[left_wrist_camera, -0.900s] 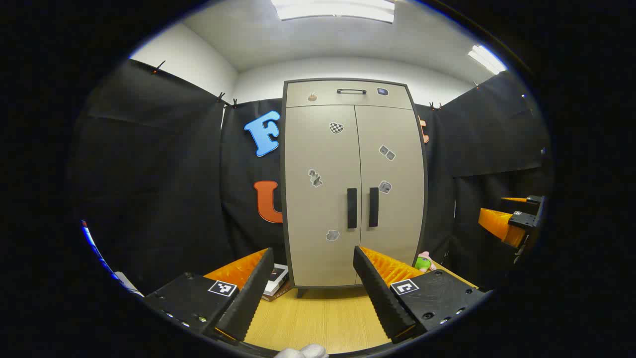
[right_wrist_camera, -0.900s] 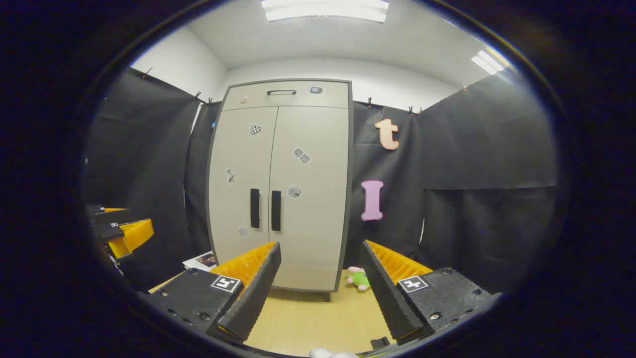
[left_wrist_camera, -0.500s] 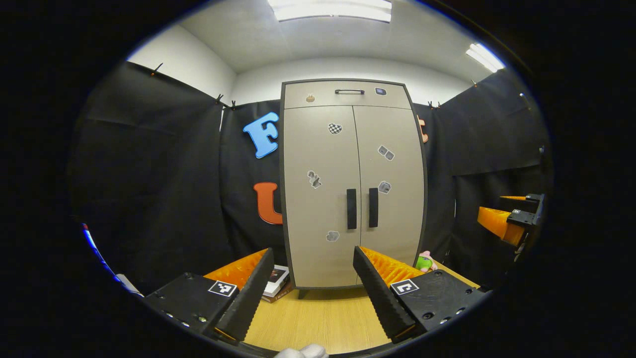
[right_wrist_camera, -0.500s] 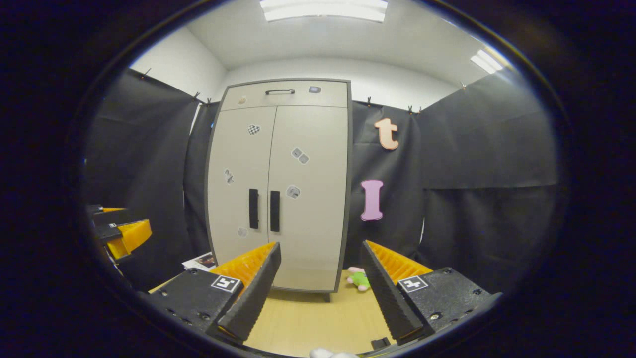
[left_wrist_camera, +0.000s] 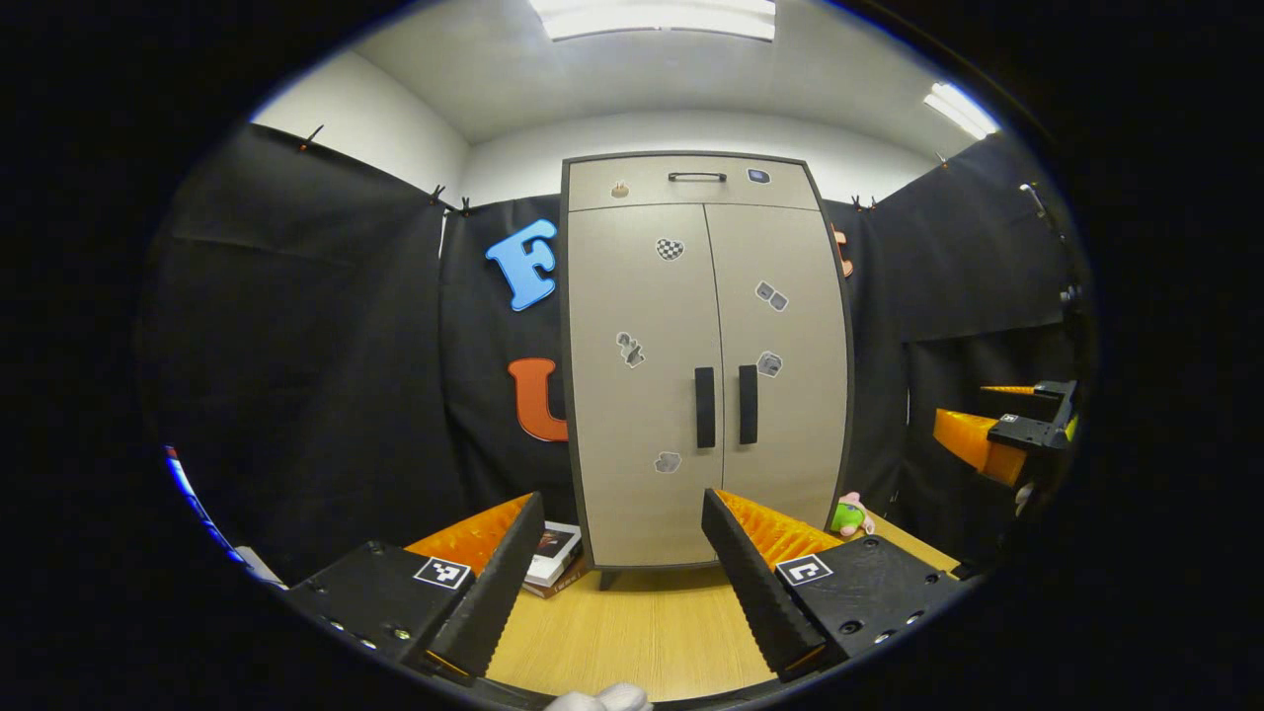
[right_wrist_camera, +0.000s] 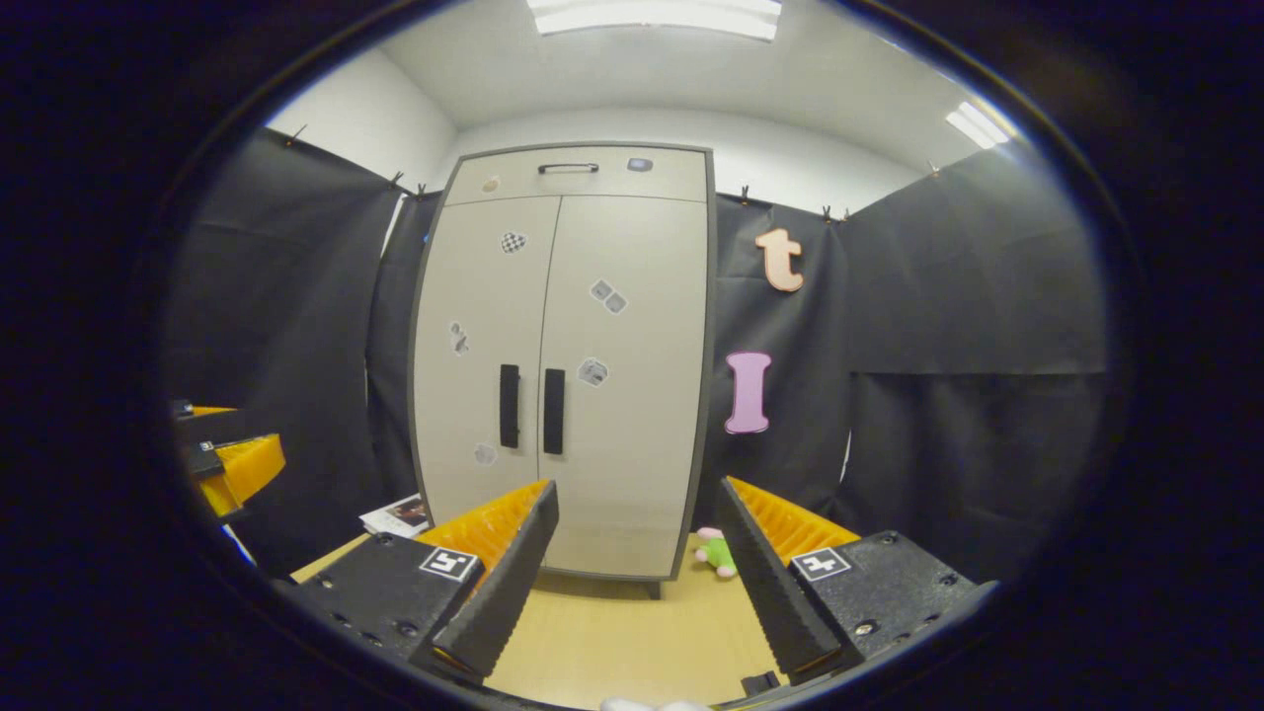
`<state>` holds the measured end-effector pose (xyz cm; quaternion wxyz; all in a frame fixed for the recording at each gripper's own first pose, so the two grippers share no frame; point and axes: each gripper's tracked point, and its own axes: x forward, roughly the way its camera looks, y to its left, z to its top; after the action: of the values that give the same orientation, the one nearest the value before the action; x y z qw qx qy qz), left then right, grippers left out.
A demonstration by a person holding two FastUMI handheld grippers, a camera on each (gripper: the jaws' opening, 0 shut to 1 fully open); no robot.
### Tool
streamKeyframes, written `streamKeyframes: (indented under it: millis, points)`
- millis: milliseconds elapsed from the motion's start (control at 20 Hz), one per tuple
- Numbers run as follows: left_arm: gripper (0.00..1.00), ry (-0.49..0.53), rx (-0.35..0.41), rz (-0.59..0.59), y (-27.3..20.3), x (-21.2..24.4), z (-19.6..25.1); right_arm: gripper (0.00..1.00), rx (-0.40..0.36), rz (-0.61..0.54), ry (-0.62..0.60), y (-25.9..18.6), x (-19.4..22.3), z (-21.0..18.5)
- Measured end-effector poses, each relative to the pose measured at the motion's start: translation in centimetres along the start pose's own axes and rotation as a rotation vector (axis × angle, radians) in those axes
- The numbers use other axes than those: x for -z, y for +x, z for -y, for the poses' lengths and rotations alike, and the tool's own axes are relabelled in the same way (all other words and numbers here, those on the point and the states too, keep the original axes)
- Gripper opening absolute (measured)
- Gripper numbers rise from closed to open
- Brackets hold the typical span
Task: Open the right door of the double-door shoe cabinet with the right hand, and open the left door with the left hand.
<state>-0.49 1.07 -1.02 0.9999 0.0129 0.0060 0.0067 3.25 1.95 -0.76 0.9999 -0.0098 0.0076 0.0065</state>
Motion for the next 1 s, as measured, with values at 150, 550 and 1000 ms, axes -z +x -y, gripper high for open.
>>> streamKeyframes:
  millis: [150,550,1000]
  points:
    - [0.96,0.018,-0.025,0.002,-0.8,0.4,-1.3,1.00,-0.003,0.014,-0.004,2.5,-0.2,-1.4]
    - [0.96,-0.002,-0.124,-0.052,-2.8,2.4,-4.7,1.00,-0.047,0.025,0.037,13.4,-0.8,-7.1]
    - [0.96,-0.037,-0.263,-0.085,-2.9,2.9,-6.3,0.88,-0.047,-0.028,0.052,27.4,0.0,-10.1]
